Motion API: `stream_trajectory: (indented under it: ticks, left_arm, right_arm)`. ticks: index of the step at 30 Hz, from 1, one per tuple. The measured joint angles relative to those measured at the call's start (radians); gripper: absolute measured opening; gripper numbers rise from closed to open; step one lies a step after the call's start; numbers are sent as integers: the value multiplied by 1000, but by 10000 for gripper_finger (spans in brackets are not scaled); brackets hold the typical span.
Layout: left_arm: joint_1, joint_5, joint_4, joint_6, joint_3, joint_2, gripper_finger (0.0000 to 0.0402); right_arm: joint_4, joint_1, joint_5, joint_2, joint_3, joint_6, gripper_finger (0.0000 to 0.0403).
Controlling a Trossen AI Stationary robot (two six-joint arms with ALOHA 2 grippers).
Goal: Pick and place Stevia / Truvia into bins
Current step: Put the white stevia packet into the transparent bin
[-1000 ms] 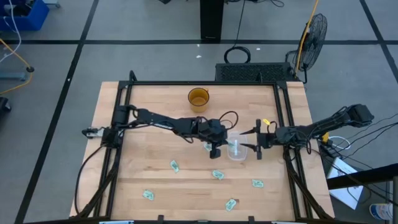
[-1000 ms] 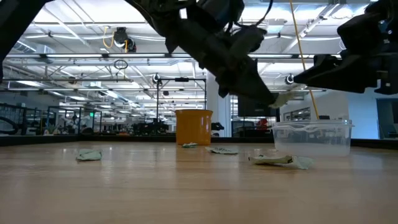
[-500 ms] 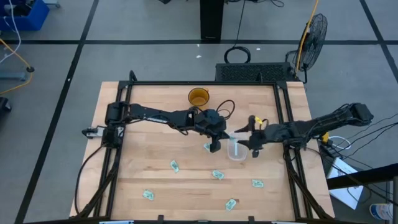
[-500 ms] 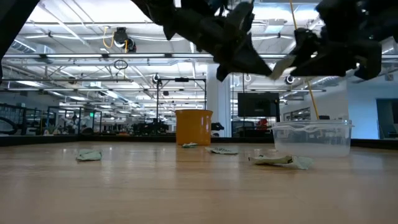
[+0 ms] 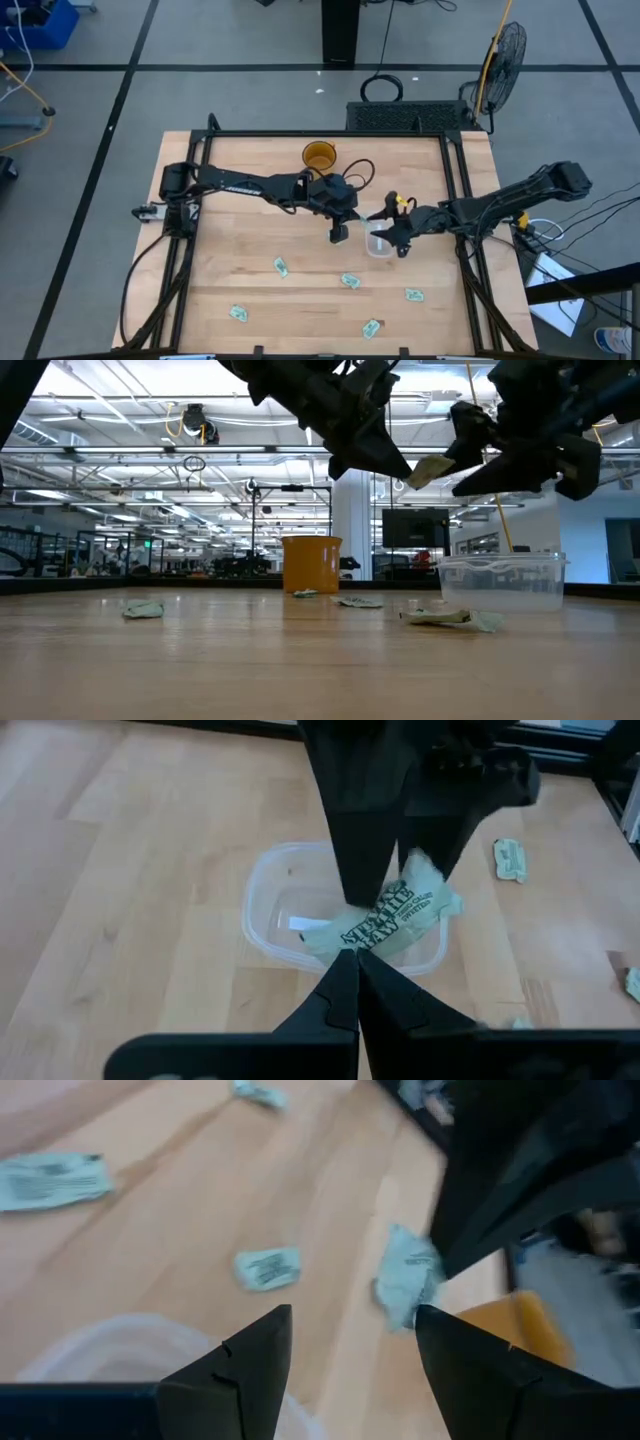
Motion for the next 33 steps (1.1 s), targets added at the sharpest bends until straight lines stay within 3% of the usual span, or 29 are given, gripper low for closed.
stream_trajectory:
  ticks: [13,18,26,33]
  left_arm:
    - [0,-1,-3,0,0,0,3]
    - [0,-1,-1,0,0,0,7]
    - [0,-2,-2,27,0,0,17]
    - [0,-11,1,75,0,0,41]
  right_arm:
    - [137,0,21,61,2,-93,196]
    - [143,0,22,61,2,-66,145]
    - [149,0,97,61,2,-51,14]
    - [142,0,69,61,2,-32,11]
